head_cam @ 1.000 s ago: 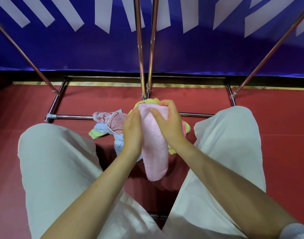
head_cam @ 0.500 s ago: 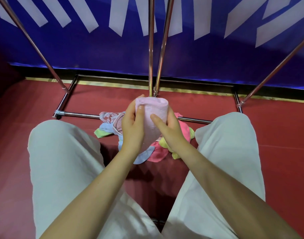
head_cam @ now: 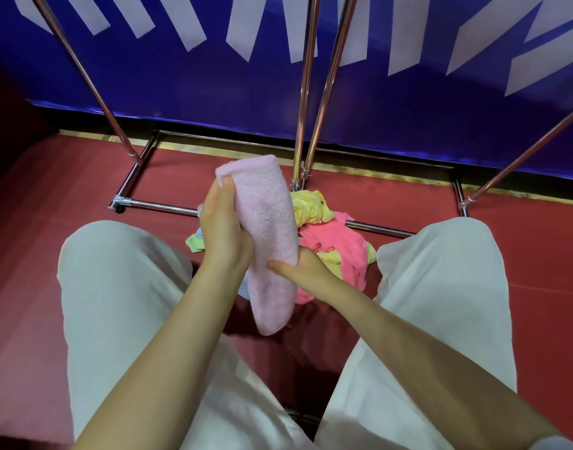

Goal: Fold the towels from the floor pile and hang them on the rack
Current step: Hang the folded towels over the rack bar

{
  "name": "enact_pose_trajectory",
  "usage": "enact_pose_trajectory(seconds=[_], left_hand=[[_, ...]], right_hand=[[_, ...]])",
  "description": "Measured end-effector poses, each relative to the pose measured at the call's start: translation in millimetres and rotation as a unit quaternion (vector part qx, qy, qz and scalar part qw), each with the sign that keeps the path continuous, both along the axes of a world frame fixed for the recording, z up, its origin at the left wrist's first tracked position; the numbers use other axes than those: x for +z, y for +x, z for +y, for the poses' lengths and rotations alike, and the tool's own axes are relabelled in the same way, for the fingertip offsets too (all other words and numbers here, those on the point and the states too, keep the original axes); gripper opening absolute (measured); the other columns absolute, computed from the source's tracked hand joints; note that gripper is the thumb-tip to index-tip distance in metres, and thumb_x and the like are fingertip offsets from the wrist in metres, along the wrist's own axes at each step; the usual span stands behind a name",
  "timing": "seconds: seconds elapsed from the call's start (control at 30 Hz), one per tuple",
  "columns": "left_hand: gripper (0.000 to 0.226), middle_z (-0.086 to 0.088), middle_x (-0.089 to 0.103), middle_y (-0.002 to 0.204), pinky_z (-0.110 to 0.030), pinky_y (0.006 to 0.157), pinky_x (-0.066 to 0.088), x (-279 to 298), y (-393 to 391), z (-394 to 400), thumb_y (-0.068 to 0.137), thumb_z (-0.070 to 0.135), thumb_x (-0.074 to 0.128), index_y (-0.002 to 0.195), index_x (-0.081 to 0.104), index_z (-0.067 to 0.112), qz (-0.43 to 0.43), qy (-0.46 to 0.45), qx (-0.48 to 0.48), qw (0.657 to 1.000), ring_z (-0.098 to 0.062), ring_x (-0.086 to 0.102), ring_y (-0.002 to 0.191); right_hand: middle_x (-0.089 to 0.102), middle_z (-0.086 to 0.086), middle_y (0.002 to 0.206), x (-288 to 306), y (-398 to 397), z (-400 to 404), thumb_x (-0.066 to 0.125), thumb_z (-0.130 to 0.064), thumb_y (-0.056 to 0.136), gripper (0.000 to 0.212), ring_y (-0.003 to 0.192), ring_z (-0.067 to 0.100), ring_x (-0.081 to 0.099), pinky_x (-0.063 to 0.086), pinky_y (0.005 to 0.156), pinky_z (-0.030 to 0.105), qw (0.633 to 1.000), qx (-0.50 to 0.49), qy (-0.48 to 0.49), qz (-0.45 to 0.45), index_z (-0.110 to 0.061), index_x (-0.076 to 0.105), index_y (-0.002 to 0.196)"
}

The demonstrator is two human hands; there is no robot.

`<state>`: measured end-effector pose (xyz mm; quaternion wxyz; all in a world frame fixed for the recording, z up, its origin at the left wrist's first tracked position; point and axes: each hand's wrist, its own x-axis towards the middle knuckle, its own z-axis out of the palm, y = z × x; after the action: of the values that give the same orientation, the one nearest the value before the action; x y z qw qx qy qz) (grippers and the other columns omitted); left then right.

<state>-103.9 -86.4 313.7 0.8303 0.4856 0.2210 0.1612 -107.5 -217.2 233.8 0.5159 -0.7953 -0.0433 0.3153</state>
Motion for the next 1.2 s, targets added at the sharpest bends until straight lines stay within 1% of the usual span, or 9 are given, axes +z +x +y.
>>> enact_pose_trajectory(seconds=[0.1, 0.27, 0.4, 0.53, 0.67, 0.73, 0.87, 1.07, 1.2], left_hand=[[0.025, -0.006, 0.067, 0.116, -0.035, 0.092, 0.051, -2.5, 4.0, 13.8, 0.099, 0.019, 0.047, 0.115, 0.065, 0.013, 0.006, 0.023, 0.040, 0.999, -0.018, 0.065, 0.108], [0.043, 0.017, 0.048, 0.142, -0.045, 0.109, 0.041, -14.8, 15.5, 43.9, 0.084, 0.031, 0.048, 0.118, 0.052, 0.056, 0.061, 0.128, 0.109, 0.984, -0.008, 0.046, 0.132], [0.050, 0.007, 0.044, 0.146, -0.038, 0.113, 0.037, -23.1, 18.1, 43.0, 0.095, 0.015, 0.042, 0.143, 0.042, 0.029, 0.090, 0.149, 0.114, 0.978, -0.011, 0.043, 0.133], [0.051, -0.003, 0.049, 0.141, -0.032, 0.108, 0.041, -31.5, 17.1, 42.8, 0.093, 0.003, 0.039, 0.140, 0.046, 0.021, 0.133, 0.148, 0.078, 0.977, -0.017, 0.048, 0.128], [0.047, -0.009, 0.057, 0.131, -0.031, 0.088, 0.048, -33.4, 18.0, 45.3, 0.088, -0.002, 0.041, 0.130, 0.053, 0.013, 0.175, 0.146, -0.009, 0.973, -0.020, 0.056, 0.111], [0.041, -0.007, 0.058, 0.129, -0.035, 0.095, 0.047, -25.8, 23.3, 40.6, 0.090, 0.001, 0.046, 0.129, 0.055, 0.011, 0.174, 0.171, -0.029, 0.969, -0.022, 0.056, 0.114], [0.028, 0.002, 0.060, 0.117, -0.021, 0.087, 0.039, 17.8, 56.3, 26.9, 0.096, 0.007, 0.048, 0.120, 0.062, 0.011, 0.069, 0.255, -0.062, 0.962, -0.014, 0.055, 0.111], [0.029, 0.020, 0.064, 0.102, -0.009, 0.073, 0.044, 116.9, 119.6, 33.8, 0.100, 0.019, 0.039, 0.106, 0.066, 0.027, -0.070, 0.321, -0.136, 0.935, 0.005, 0.059, 0.094], [0.033, 0.016, 0.062, 0.107, -0.016, 0.076, 0.047, 176.9, 159.7, 56.0, 0.101, 0.025, 0.033, 0.115, 0.063, 0.027, -0.118, 0.368, -0.139, 0.912, 0.000, 0.058, 0.098]], right_hand=[[0.058, -0.009, 0.098, 4.4, -0.7, 5.2, 0.061, -0.015, 0.092, 0.037, 0.100, 0.010, 0.052, 0.039, 0.080, 0.016, 0.995, -0.077, 0.036, -0.042, -0.002, 0.055, 0.126], [0.060, -0.005, 0.106, 22.1, 7.4, -1.9, 0.062, -0.011, 0.091, 0.027, 0.099, 0.008, 0.055, 0.039, 0.077, 0.004, 0.974, -0.143, 0.078, -0.160, -0.010, 0.057, 0.117], [0.063, -0.009, 0.098, 31.5, 10.6, -14.6, 0.064, -0.020, 0.090, 0.018, 0.092, 0.006, 0.057, 0.039, 0.074, 0.003, 0.969, -0.134, 0.029, -0.205, -0.016, 0.062, 0.108], [0.064, -0.005, 0.101, 44.4, 16.2, -25.5, 0.063, -0.015, 0.091, 0.017, 0.096, 0.010, 0.058, 0.040, 0.078, 0.004, 0.960, -0.133, 0.034, -0.244, -0.014, 0.066, 0.107], [0.064, -0.003, 0.101, 72.8, 40.8, -28.0, 0.062, -0.008, 0.090, 0.016, 0.097, 0.011, 0.058, 0.040, 0.080, 0.005, 0.954, -0.113, 0.035, -0.275, -0.013, 0.066, 0.104], [0.064, -0.001, 0.099, 94.7, 61.3, -24.2, 0.061, -0.004, 0.089, 0.016, 0.093, 0.009, 0.057, 0.039, 0.077, 0.003, 0.953, -0.088, 0.039, -0.288, -0.007, 0.066, 0.104], [0.063, -0.010, 0.104, 147.0, 101.8, -4.9, 0.061, -0.010, 0.090, 0.019, 0.093, -0.006, 0.056, 0.035, 0.081, 0.000, 0.940, -0.017, 0.017, -0.340, -0.013, 0.066, 0.109], [0.064, -0.009, 0.116, 244.3, 166.2, 26.4, 0.058, -0.025, 0.092, 0.026, 0.108, 0.006, 0.056, 0.043, 0.094, 0.021, 0.906, 0.034, -0.047, -0.419, -0.023, 0.065, 0.116], [0.063, -0.014, 0.112, 315.7, 205.7, 42.2, 0.055, -0.029, 0.090, 0.028, 0.106, 0.005, 0.056, 0.044, 0.092, 0.026, 0.860, 0.057, -0.135, -0.489, -0.024, 0.067, 0.115]])
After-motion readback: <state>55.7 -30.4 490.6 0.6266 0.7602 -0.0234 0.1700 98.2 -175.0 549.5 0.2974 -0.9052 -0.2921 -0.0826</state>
